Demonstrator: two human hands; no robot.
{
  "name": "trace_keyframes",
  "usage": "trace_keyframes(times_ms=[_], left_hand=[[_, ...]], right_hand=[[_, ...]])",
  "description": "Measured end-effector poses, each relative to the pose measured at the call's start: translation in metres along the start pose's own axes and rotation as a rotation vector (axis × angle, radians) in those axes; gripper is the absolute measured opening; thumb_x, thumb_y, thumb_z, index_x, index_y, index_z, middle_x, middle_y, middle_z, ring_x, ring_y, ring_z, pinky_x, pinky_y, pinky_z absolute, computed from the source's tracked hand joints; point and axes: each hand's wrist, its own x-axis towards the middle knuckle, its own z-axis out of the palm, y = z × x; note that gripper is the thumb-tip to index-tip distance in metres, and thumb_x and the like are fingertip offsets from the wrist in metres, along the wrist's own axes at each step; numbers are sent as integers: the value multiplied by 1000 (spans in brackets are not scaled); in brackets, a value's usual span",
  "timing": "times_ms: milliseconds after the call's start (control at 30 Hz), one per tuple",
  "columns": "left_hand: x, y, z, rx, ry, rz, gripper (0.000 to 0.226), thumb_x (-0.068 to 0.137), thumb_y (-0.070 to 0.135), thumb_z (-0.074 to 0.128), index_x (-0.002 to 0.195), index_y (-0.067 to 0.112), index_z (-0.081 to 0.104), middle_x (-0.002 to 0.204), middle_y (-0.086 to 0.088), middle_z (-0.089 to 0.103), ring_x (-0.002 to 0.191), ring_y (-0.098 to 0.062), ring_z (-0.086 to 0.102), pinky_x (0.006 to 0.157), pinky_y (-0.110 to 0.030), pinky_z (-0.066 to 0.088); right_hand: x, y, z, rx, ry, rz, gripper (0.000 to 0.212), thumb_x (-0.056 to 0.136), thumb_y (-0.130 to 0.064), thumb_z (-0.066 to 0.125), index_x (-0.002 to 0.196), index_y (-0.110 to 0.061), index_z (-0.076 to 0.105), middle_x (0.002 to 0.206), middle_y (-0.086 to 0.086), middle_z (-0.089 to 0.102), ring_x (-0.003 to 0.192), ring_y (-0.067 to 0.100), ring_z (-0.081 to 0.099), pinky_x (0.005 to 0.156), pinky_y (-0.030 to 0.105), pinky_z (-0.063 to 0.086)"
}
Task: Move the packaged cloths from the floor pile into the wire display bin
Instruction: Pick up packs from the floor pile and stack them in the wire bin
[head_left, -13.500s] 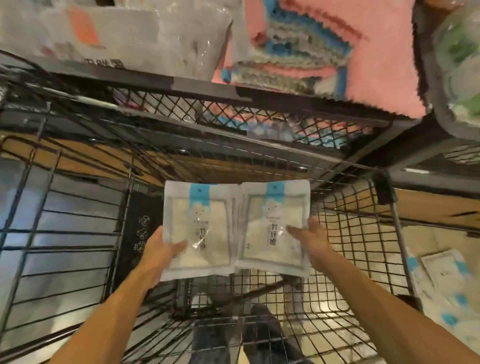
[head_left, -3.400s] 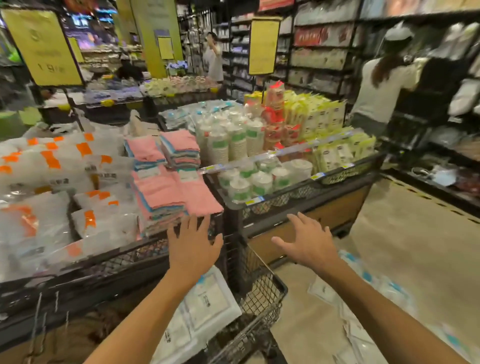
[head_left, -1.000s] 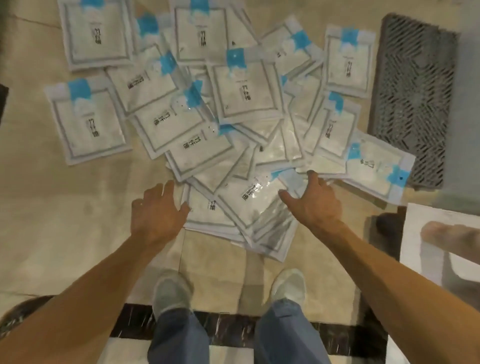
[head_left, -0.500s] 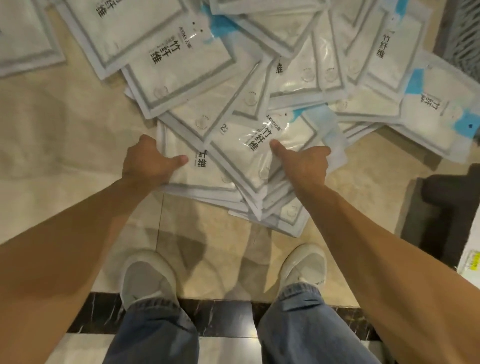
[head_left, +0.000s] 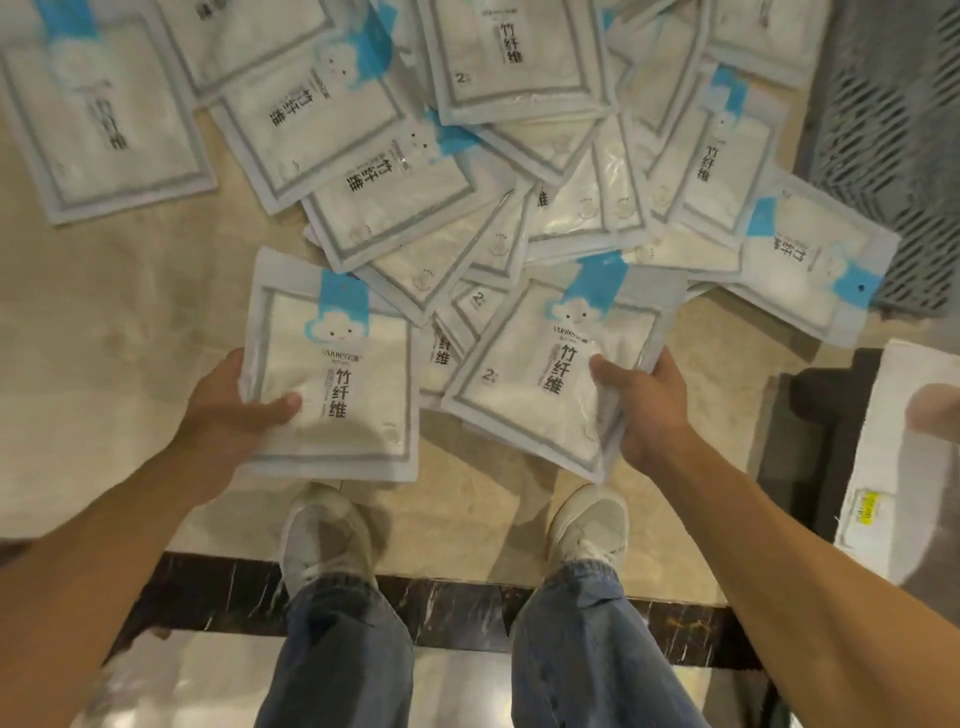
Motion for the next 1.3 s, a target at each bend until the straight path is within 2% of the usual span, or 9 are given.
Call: trace_keyframes(times_ms=[133, 233, 433, 600, 767, 867, 1067, 1200, 1300], left_hand=[[-63, 13, -28, -27, 31, 1, 36, 88, 0, 74, 112, 24, 64, 101, 0, 71, 96, -27, 66, 79, -36, 53], [-103, 36, -53, -82, 49, 4, 32, 88, 3, 75, 107, 27, 67, 101, -3, 74, 96, -29, 69, 88, -45, 56], [-188, 136, -106, -244, 84, 104, 41, 86, 3, 75, 120, 24, 65, 108, 0, 78, 96, -23, 75, 88, -44, 57], [-278, 227, -163, -316, 81, 163, 35, 85, 1, 75, 115, 15, 63, 103, -5, 78, 95, -26, 75, 81, -43, 59], [-392, 316, -235, -319, 89, 298, 36, 81, 3, 83, 108, 19, 66, 103, -5, 79, 97, -28, 74, 90, -47, 57], [-459, 349, -280, -343, 135, 370, 37, 82, -1, 80, 108, 23, 68, 108, -5, 77, 102, -31, 72, 94, -49, 56], [-574, 354, -353, -474, 270, 393, 36, 82, 4, 81, 113, 17, 69, 109, -9, 77, 105, -36, 72, 99, -59, 53], [-640, 336, -384, -557, 352, 390, 30, 85, 1, 77, 112, 12, 69, 103, -7, 79, 99, -33, 74, 98, -57, 53], [-684, 318, -396, -609, 360, 401, 35, 85, 3, 77, 118, 8, 66, 108, -10, 78, 102, -34, 74, 100, -57, 52]], right_hand=[[-43, -29, -23, -88, -109, -10, 40, 87, 7, 73, 114, -21, 66, 108, 3, 79, 101, 29, 75, 86, 46, 61], [-80, -66, -35, -99, -169, -23, 39, 87, 7, 73, 117, -18, 67, 112, 8, 78, 104, 34, 74, 94, 53, 58], [-175, -187, -43, -103, -317, -120, 39, 85, 8, 72, 120, -8, 66, 104, 10, 79, 96, 30, 77, 70, 33, 63], [-289, -299, -43, -131, -380, -229, 79, 44, -24, 99, 116, -12, 69, 109, 13, 78, 99, 33, 76, 88, 46, 59], [-422, -406, -45, -191, -435, -319, 37, 82, 10, 73, 114, -7, 66, 106, 17, 78, 99, 40, 74, 97, 56, 56], [-492, -448, -45, -237, -479, -375, 36, 83, 11, 72, 115, -6, 67, 109, 18, 77, 94, 34, 76, 93, 50, 58], [-611, -497, -32, -262, -618, -462, 29, 87, 13, 69, 112, -3, 67, 83, 7, 80, 66, 17, 76, 53, 25, 57], [-663, -506, -11, -291, -763, -488, 33, 87, 13, 69, 116, -3, 65, 86, 8, 79, 65, 17, 75, 51, 24, 55], [-692, -502, 5, -322, -865, -503, 37, 85, 11, 70, 119, -3, 66, 102, 16, 79, 84, 28, 78, 65, 33, 62]])
